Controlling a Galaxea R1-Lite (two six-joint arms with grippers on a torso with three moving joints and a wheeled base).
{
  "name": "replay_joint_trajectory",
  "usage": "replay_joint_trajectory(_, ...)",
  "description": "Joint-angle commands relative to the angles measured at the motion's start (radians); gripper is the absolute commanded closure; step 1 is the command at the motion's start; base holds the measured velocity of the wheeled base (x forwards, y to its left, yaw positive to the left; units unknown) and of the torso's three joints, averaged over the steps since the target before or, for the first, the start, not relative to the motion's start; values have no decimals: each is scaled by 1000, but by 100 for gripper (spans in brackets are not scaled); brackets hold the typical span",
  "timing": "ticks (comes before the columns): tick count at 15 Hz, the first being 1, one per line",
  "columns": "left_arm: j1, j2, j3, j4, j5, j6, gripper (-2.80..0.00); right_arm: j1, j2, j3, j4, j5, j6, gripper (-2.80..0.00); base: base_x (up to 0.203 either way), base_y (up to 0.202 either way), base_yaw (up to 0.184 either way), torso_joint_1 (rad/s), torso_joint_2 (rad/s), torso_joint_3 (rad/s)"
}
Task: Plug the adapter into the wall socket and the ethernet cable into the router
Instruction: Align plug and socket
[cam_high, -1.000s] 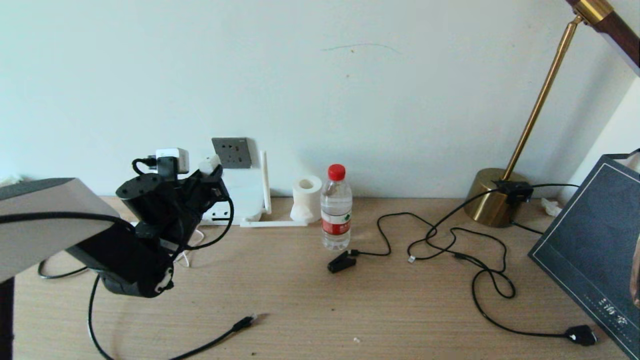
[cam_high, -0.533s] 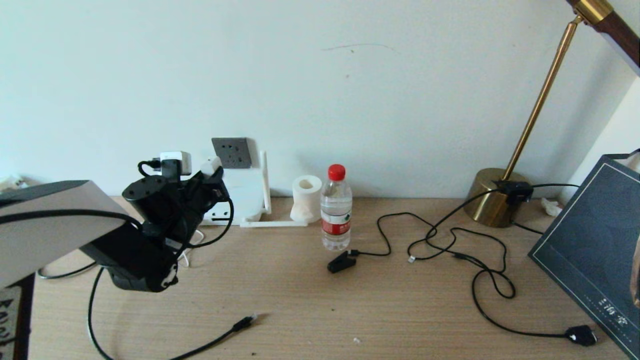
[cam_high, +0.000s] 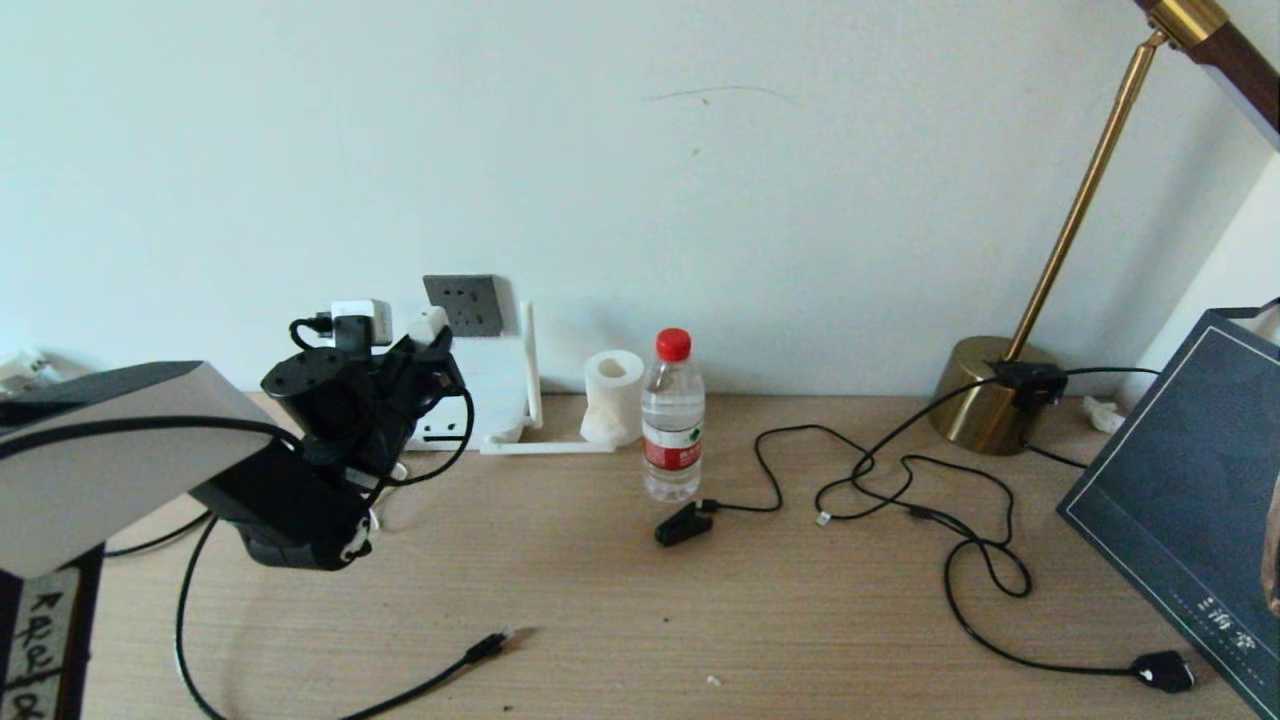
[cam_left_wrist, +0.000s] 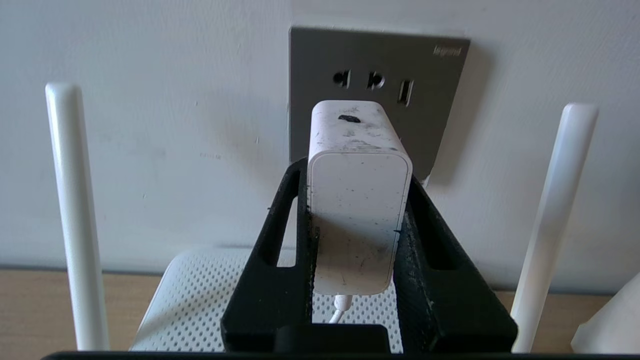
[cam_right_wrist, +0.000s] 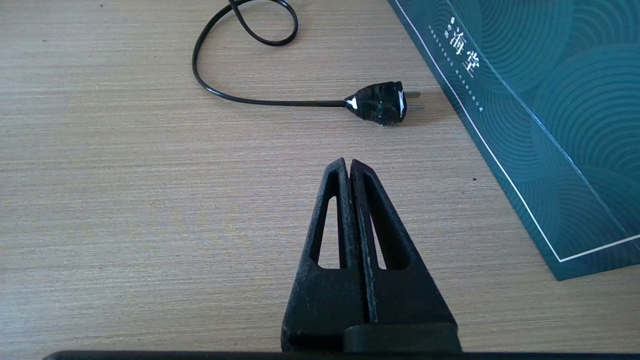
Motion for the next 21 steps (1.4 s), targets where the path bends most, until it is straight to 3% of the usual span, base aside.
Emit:
replay_joint_trajectory(1,1,6,-17,-8,1,1,0,0,1,0,0,0,0,0,0,0,0,0,0,0)
replay_joint_trajectory(21,0,81,-157,-8,7,19,0,0,1,0,0,0,0,0,0,0,0,0,0,0)
